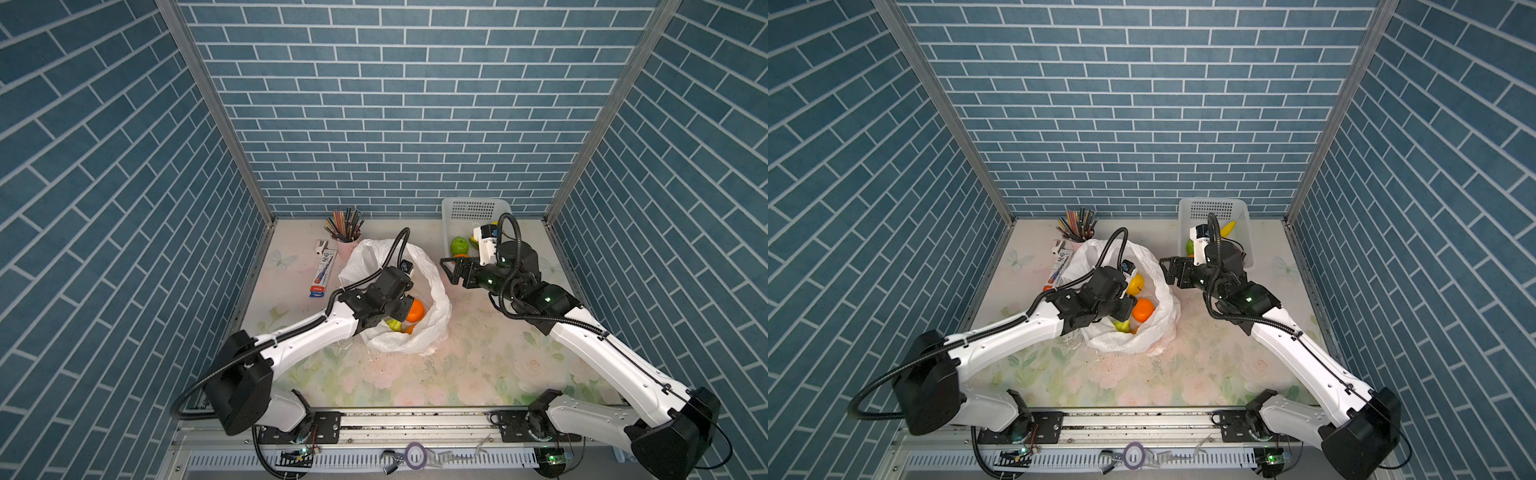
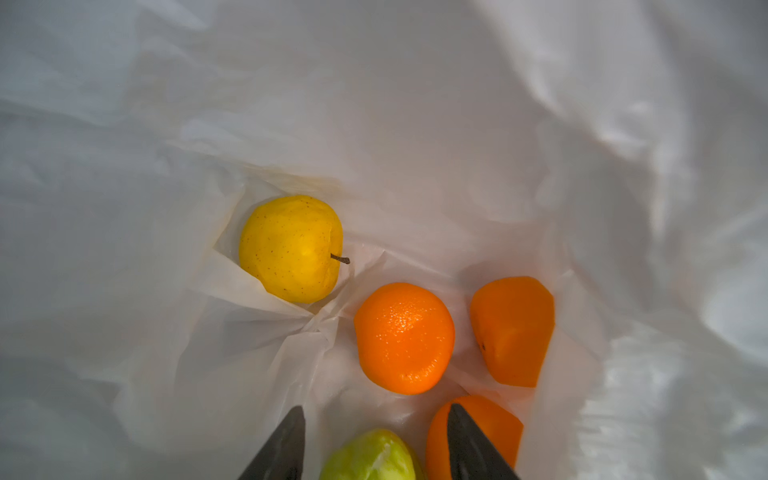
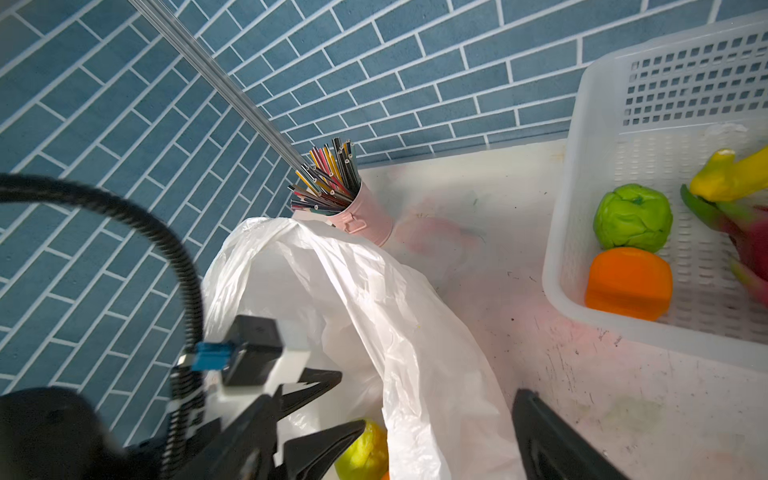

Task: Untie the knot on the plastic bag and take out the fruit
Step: 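Reach the left gripper into the bag while the right gripper returns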

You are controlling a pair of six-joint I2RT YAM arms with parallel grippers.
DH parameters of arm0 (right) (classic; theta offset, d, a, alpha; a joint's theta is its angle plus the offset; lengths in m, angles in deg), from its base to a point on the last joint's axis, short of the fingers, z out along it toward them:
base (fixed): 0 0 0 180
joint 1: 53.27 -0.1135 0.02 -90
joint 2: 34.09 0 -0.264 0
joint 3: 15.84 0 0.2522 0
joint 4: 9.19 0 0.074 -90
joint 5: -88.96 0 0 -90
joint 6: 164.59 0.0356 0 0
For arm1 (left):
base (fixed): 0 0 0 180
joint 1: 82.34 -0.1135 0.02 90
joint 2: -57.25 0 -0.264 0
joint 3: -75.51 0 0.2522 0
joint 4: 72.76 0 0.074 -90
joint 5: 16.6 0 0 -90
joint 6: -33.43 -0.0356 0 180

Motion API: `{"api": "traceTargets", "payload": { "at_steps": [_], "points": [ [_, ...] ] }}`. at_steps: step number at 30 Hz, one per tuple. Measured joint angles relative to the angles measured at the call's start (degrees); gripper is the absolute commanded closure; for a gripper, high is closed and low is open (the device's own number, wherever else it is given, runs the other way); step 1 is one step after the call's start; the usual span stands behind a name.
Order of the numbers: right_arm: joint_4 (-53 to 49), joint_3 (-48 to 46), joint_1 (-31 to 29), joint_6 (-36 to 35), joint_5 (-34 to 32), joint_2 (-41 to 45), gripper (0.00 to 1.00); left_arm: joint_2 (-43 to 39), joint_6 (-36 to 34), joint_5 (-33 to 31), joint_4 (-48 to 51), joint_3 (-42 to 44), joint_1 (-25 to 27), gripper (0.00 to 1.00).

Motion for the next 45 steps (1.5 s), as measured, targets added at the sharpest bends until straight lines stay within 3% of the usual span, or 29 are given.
{"api": "traceTargets", "payload": {
  "at_steps": [12,21,30,33,38,45],
  "points": [
    [-0.1,0.0,-0.5,1.6,-1.0,0.0,0.11,15.0,-5.0,-2.7,-2.5,-9.6,-2.6,0.45],
    [-0.1,0.0,-1.1,1.9,-1.4,-0.3,0.11,22.4,-9.9,-10.6,-3.7,-13.6,-3.1,0.22],
    [-0.5,0.0,-1.7,2.1,-1.4,-1.2,0.11,28.9,-13.2,-14.9,-5.1,-17.2,-3.6,0.22],
    [-0.5,0.0,-2.1,2.6,-1.6,-1.4,0.11,29.7,-13.5,-15.3,-5.7,-17.9,-3.6,0.22],
    [-0.6,0.0,-2.5,3.0,-1.7,-1.4,0.11,29.8,-13.6,-15.3,-6.8,-18.1,-3.7,0.39],
    [-0.6,0.0,-3.0,3.0,-1.3,-1.7,0.11,28.1,-13.0,-13.2,-6.9,-17.0,-3.8,0.49]
  ]
}}
